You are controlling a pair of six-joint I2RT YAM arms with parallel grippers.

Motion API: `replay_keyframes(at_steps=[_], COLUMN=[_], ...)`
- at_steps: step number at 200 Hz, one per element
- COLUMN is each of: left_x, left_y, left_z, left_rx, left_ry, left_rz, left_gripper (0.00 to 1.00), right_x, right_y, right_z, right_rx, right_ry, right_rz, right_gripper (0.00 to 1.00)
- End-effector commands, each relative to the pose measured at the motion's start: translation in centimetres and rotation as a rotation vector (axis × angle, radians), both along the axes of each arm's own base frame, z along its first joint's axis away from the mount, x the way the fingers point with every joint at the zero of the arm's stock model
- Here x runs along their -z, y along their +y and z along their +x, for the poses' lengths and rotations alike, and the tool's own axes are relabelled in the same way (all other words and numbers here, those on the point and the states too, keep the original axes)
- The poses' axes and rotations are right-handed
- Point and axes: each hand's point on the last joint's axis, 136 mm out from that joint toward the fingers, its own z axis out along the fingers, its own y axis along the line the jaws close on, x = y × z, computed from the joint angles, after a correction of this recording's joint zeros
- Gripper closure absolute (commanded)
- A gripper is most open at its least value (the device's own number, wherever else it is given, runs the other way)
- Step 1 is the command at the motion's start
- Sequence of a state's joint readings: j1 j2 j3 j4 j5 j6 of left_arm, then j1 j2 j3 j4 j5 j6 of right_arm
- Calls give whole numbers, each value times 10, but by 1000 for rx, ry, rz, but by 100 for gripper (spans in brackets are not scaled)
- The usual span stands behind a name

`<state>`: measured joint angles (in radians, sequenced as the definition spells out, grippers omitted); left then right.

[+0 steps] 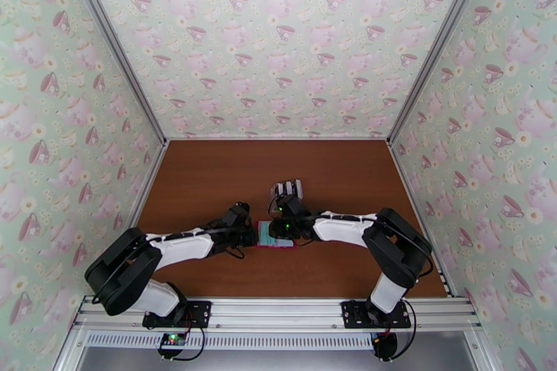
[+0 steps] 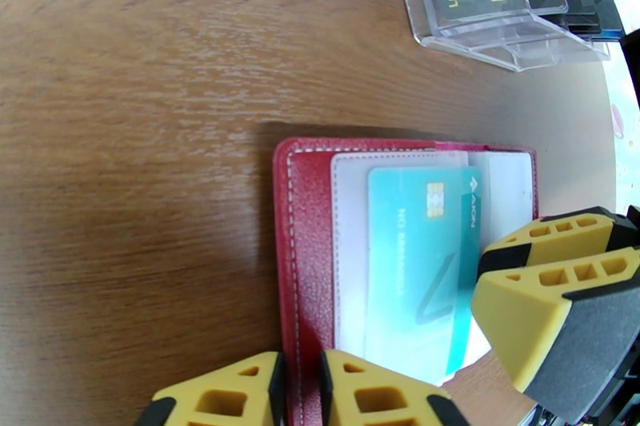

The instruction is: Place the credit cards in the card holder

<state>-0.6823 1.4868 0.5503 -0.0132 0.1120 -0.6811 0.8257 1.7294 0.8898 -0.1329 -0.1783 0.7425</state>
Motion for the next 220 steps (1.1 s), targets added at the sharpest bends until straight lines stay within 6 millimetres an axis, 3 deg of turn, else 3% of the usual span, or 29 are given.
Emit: replay_keyframes(at_steps=[1,124,220], left_x=[44,42,25], left_y=[28,28,33], left_z=[-42,-39,-21], left_rx=[25,22,26], left_ry=[183,176,144], left_rz=[128,131,150], left_gripper=[77,77,75], right_x=[1,-3,-27], right_y=[6,33,4], right_z=[1,-8,-4], right_rx=[-24,-73,-17], right_ry=[-5,-3,-68], right_rz=[-4,20,-1], right_gripper=[73,73,67])
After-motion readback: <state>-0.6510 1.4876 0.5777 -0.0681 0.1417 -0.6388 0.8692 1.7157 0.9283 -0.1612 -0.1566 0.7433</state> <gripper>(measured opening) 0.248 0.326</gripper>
